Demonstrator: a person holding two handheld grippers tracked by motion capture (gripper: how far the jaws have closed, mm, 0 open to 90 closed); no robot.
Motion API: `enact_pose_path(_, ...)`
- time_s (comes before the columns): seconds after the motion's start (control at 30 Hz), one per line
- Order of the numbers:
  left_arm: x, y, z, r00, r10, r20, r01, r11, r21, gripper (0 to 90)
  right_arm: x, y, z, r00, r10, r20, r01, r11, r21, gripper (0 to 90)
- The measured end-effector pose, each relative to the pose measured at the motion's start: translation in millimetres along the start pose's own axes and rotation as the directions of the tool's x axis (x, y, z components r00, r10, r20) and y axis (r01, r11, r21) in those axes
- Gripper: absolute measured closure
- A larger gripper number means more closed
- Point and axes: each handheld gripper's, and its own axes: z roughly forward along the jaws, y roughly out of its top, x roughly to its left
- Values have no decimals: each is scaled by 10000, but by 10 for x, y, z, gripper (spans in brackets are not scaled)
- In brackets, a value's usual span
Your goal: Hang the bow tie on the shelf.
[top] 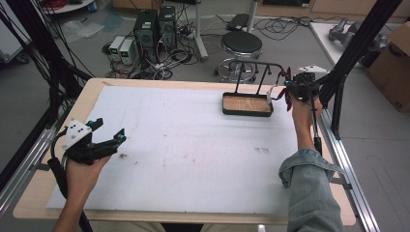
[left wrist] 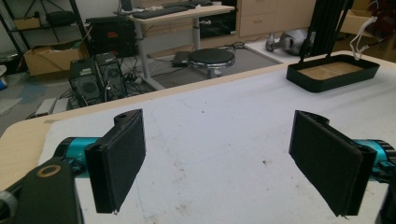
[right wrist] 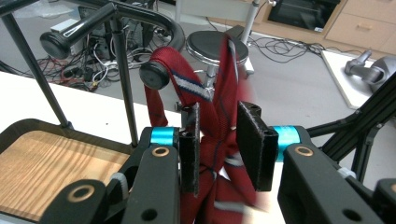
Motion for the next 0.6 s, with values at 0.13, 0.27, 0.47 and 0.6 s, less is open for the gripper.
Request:
enact_pose_path(0.13, 3, 6, -6, 10000, -5, -10, 5, 10000, -13, 190, -34, 9, -38, 10000, -1, 18, 2, 10000, -85, 690)
enact_pose_path(0.27, -1, 10, -8, 10000, 9, -21, -10, 10000, -38, 190, -68, 14, -77, 9999, 111, 95, -111, 9999, -68, 678)
enact_pose_path(0.47, 9, 10, -7, 10000, 10, -27, -10, 10000, -35, 190, -85, 47, -178, 9997, 237, 30, -236, 9993, -288, 599)
enact_pose_path(0.6, 2, 12, -6, 10000, 0, -14, 0, 10000, -38, 190, -99, 73, -259, 9995, 299, -85, -303, 9984, -468, 539)
